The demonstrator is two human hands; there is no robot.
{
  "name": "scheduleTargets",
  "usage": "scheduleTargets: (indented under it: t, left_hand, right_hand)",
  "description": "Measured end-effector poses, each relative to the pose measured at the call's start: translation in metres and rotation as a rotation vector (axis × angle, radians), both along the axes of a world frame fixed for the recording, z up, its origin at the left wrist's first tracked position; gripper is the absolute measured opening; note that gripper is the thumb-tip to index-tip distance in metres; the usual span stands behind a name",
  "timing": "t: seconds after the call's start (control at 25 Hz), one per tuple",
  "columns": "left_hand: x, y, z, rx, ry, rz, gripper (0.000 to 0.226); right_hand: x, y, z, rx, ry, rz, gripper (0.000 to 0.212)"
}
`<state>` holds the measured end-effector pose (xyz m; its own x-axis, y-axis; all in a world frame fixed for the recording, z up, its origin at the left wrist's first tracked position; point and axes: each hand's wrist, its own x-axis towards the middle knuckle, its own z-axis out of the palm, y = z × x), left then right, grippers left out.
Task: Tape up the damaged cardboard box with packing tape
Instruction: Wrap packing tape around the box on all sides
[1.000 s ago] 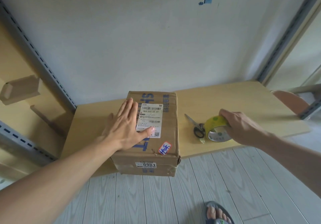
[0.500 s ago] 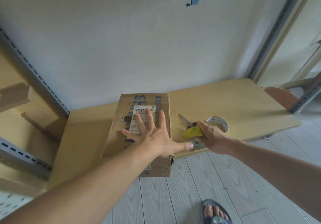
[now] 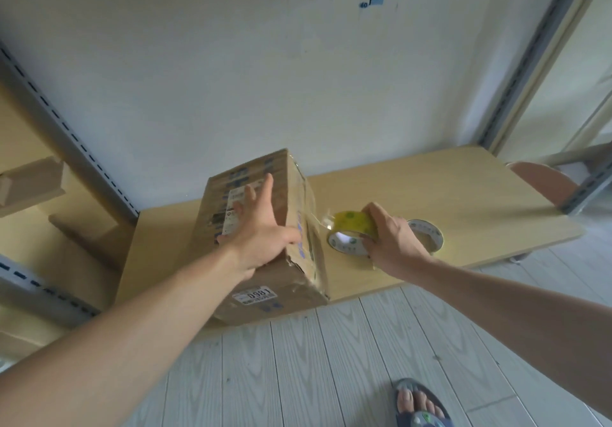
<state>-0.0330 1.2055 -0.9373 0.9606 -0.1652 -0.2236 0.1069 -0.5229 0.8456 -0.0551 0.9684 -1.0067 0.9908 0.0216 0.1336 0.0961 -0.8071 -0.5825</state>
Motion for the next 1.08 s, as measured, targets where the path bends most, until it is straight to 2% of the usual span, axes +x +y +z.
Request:
scheduleTargets:
  t: [0.08, 0.16, 0.32, 0.4, 0.56, 0.68, 0.76, 0.84, 0.92, 0.96, 1.0, 1.08]
  left_hand:
    - [0.005, 0.027, 0.009, -0.335, -0.009, 0.085, 0.115]
    - [0.007, 0.06, 0.014, -0.564, 0.035, 0.122, 0.113]
    - [0.004, 0.127, 0.01, -0.7, 0.076, 0.187, 0.091]
    - [0.0, 0.151, 0.0, -0.756, 0.121, 0.265, 0.086]
    - [0.002, 0.182, -0.02, -0.904, 0.168, 0.424, 0.062]
    - [-0.007, 0.18, -0.027, -0.782, 0.285, 0.347, 0.044]
    - [-0.013, 0.174, -0.025, -0.625, 0.277, 0.208, 0.071]
    - [-0.005, 0.175, -0.017, -0.325, 0.024, 0.051, 0.093]
    - [0.007, 0.177, -0.011, 0.072, -0.261, -0.15, 0.096]
    - [0.012, 0.177, -0.01, 0.223, -0.323, -0.22, 0.092]
    - [0.016, 0.177, -0.011, 0.307, -0.338, -0.255, 0.088]
    - [0.019, 0.173, -0.014, 0.322, -0.332, -0.261, 0.086]
  right_hand:
    - [0.011, 0.026, 0.014, 0.078, -0.094, -0.016, 0.025]
    - [0.026, 0.051, 0.03, 0.153, -0.187, -0.026, 0.03]
    - [0.051, 0.101, 0.058, 0.269, -0.221, -0.051, 0.031]
    - [0.058, 0.124, 0.062, 0.282, -0.21, -0.009, 0.021]
    - [0.066, 0.167, 0.058, 0.3, -0.182, 0.101, 0.007]
    - [0.067, 0.191, 0.053, 0.369, -0.2, 0.112, 0.01]
    - [0.067, 0.193, 0.051, 0.422, -0.206, 0.068, 0.022]
    - [0.069, 0.184, 0.053, 0.429, -0.185, 0.065, 0.024]
    - [0.072, 0.167, 0.059, 0.367, -0.126, 0.13, 0.023]
    - [0.071, 0.159, 0.063, 0.325, -0.096, 0.164, 0.025]
    - [0.071, 0.153, 0.068, 0.275, -0.075, 0.192, 0.028]
    - [0.07, 0.149, 0.078, 0.191, -0.085, 0.244, 0.039]
